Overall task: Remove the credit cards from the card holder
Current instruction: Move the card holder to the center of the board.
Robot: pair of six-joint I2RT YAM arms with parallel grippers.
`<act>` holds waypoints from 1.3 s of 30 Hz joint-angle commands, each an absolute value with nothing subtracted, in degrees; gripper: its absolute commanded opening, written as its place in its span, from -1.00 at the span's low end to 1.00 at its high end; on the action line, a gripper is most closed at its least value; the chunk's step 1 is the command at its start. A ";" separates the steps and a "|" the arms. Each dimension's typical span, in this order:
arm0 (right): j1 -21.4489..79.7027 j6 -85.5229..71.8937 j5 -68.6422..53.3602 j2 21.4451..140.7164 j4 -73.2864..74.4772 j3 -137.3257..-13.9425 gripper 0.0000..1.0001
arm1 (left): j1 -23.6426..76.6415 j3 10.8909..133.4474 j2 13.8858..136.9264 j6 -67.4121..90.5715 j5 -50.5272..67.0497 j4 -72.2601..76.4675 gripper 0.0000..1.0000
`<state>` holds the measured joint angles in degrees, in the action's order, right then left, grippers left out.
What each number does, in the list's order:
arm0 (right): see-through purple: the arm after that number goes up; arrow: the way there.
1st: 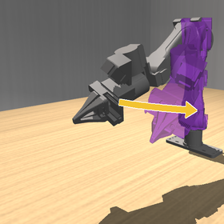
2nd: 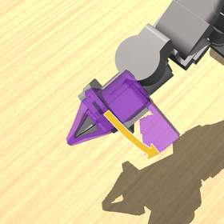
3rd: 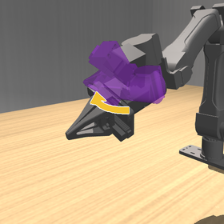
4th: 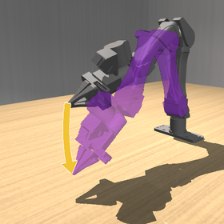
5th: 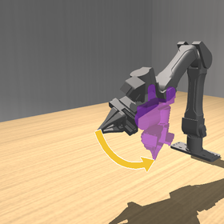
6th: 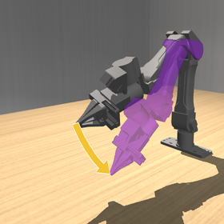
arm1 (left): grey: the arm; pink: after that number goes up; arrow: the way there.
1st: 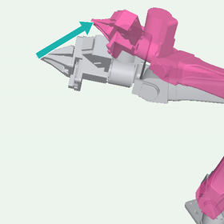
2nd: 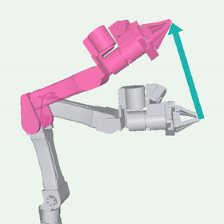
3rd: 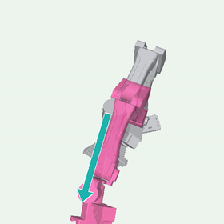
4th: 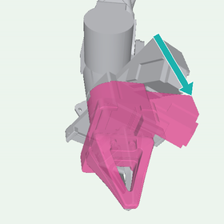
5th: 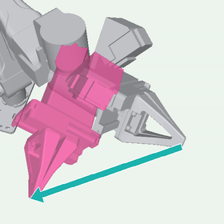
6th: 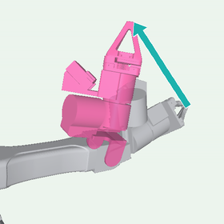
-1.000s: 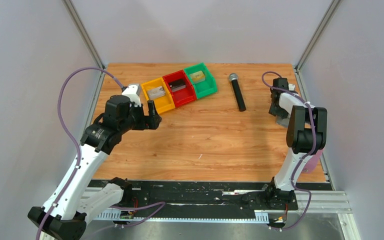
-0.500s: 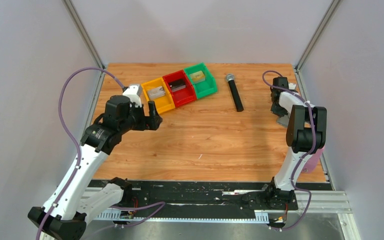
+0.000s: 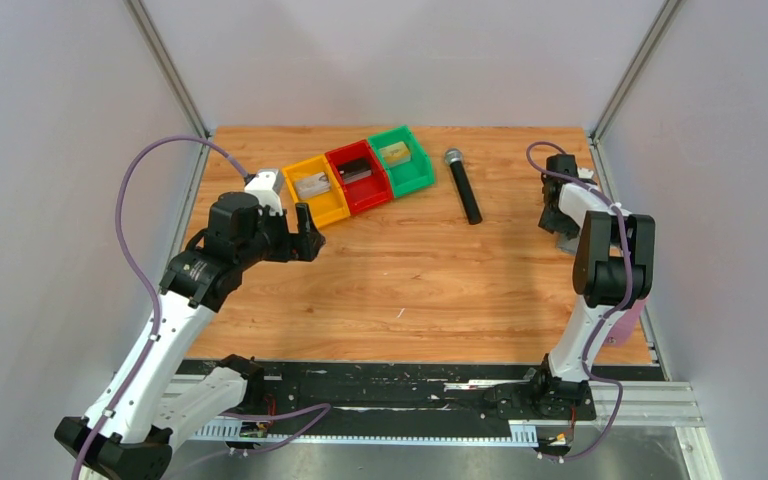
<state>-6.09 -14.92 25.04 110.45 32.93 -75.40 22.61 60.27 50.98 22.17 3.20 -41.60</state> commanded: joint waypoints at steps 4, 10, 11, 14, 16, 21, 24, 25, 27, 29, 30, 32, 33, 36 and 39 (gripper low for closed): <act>-6.33 -13.98 28.47 111.06 33.32 -75.47 -0.08 | 22.50 60.21 49.94 21.19 4.10 -39.68 1.00; -6.33 -13.89 30.04 113.15 34.17 -75.22 -0.11 | 22.51 60.23 49.83 21.18 4.18 -39.58 1.00; -6.33 -13.89 30.32 113.44 34.35 -75.28 -0.13 | 22.50 60.22 49.77 21.18 4.21 -39.61 1.00; -6.33 -14.09 30.50 113.81 34.81 -75.39 -0.24 | 22.50 60.21 49.62 21.18 4.03 -39.64 1.00; -6.33 -14.23 30.27 113.59 34.98 -75.41 -0.40 | 22.50 60.16 49.58 21.18 3.88 -39.73 1.00; -6.26 -14.48 28.82 112.58 35.86 -75.41 -0.93 | 22.51 60.19 49.40 21.18 3.57 -39.73 1.00; -5.43 -15.75 27.14 110.71 37.20 -74.86 -1.00 | 22.50 60.20 49.39 21.26 3.20 -39.80 1.00; -4.85 -16.15 26.46 109.77 37.65 -74.39 -1.00 | 22.50 60.20 49.39 21.31 3.14 -39.77 1.00; -3.70 -17.76 25.53 107.68 39.02 -73.24 -1.00 | 22.59 60.21 49.38 21.29 2.96 -39.66 1.00; -2.36 -19.23 23.62 105.03 40.40 -71.63 -1.00 | 22.51 60.08 49.39 21.34 2.89 -39.56 1.00; -1.51 -19.96 22.56 103.47 40.91 -70.62 -1.00 | 22.51 60.06 49.44 21.42 2.83 -39.56 1.00; -0.25 -21.37 19.37 99.96 41.85 -67.92 -1.00 | 22.52 59.96 49.63 21.56 2.77 -39.62 1.00; 1.80 -22.00 16.58 98.41 42.13 -65.90 -1.00 | 22.51 59.99 49.78 21.65 2.60 -39.81 1.00; 6.11 -24.66 12.96 94.42 43.83 -61.74 -1.00 | 22.50 60.12 50.00 21.93 2.32 -40.26 1.00; 11.64 -28.13 10.67 91.05 45.28 -58.45 -1.00 | 22.50 60.07 50.08 21.96 2.49 -40.41 1.00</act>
